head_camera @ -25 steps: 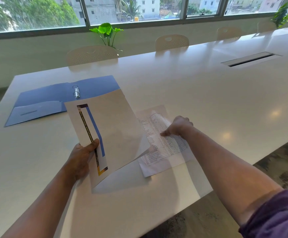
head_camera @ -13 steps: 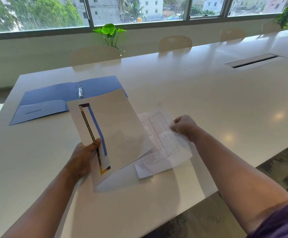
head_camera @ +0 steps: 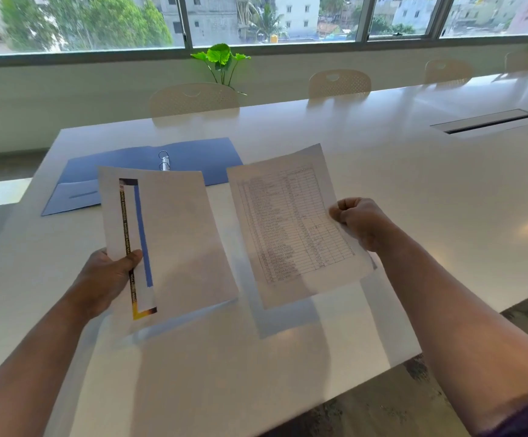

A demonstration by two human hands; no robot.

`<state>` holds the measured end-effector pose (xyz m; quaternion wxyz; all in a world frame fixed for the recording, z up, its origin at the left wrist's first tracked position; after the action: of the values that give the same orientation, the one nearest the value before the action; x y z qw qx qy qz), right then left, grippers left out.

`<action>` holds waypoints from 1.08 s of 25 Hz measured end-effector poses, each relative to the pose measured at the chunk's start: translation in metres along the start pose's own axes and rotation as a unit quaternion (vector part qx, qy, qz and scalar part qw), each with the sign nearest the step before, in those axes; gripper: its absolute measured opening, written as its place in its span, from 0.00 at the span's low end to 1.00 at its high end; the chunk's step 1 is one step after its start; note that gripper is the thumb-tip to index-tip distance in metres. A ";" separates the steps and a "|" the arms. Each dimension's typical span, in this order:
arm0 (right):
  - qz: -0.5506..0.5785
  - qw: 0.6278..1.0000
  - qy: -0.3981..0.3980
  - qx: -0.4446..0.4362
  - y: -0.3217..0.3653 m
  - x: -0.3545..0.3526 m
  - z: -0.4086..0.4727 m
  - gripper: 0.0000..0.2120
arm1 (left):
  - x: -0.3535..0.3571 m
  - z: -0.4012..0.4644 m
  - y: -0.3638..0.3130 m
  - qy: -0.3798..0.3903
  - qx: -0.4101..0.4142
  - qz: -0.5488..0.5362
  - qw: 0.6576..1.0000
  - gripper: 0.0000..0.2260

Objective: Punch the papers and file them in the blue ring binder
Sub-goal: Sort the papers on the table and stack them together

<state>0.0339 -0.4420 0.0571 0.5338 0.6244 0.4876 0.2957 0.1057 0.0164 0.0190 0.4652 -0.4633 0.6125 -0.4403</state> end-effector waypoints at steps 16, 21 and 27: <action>0.063 0.996 0.059 -0.036 -0.006 0.104 -0.018 0.06 | 0.072 -0.036 -0.023 0.097 -0.015 -0.105 0.990 0.11; 0.074 0.994 0.077 -0.020 -0.009 0.110 -0.015 0.06 | 0.070 -0.033 -0.023 0.089 -0.020 -0.142 0.986 0.13; 0.088 0.991 0.098 -0.027 -0.010 0.113 -0.012 0.05 | 0.069 -0.034 -0.025 0.096 0.004 -0.137 0.986 0.15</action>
<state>0.0596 -0.3335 0.0334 0.4723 0.6180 0.4727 0.4143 0.0670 -0.0523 0.0377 0.3415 -0.4966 0.5829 -0.5450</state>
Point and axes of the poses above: each hand's wrist, its own z-axis towards the middle knuckle, its own x-axis out of the palm, y = z × x, the point moved 1 cm from there along z, towards the middle knuckle, and after that the axes turned 6 degrees about y, right-handed, at the moved point
